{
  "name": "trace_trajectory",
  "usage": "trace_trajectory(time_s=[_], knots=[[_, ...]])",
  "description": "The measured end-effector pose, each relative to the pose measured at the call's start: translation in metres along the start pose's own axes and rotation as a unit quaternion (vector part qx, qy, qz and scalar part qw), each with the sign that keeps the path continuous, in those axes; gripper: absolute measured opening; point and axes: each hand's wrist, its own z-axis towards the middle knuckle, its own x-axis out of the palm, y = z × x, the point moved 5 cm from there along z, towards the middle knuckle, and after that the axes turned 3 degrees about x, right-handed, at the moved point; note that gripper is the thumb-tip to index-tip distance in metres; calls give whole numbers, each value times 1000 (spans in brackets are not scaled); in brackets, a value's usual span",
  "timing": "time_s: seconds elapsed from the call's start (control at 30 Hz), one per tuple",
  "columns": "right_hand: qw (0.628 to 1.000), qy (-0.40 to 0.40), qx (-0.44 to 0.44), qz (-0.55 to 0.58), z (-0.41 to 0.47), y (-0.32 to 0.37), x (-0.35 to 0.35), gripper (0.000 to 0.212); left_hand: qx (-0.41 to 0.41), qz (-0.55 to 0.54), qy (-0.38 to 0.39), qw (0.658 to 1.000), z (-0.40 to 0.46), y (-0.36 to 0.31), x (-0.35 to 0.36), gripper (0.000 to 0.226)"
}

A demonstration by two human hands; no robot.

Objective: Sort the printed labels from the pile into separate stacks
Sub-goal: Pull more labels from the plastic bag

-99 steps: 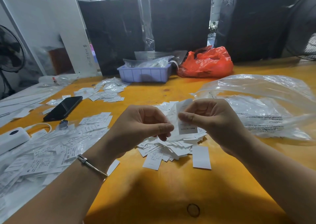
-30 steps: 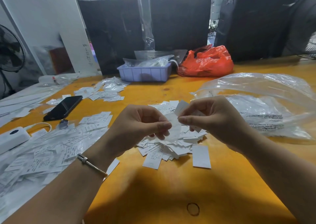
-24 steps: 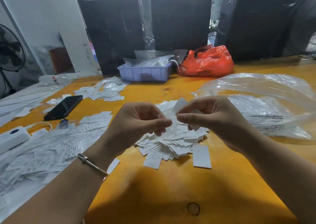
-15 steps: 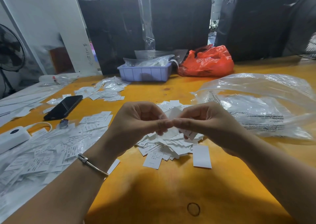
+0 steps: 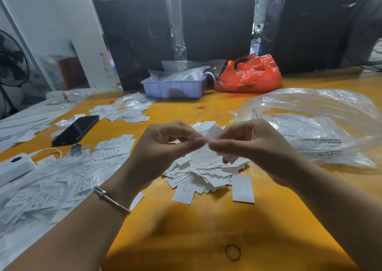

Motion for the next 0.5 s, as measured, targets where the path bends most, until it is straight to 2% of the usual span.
trace_trajectory(time_s=[0.07,0.23,0.37,0.43,0.5], knots=[[999,18,13,-31,-1,-2,6,40,-6,-17,-11,1000,0,0,-2,18],[999,-42,-21,-11,0,-2,0,23,-64,-62,41,995,-1,3,1,10],[995,-78,-32,-51,0,1,-3,9,-108,-22,95,989,-2,9,8,3],[993,-83,-32,-81,0,2,0,10,-123,8,140,982,-4,11,13,6],[992,-73,-30,-99,0,2,2,16,-127,21,150,980,-5,13,14,14]])
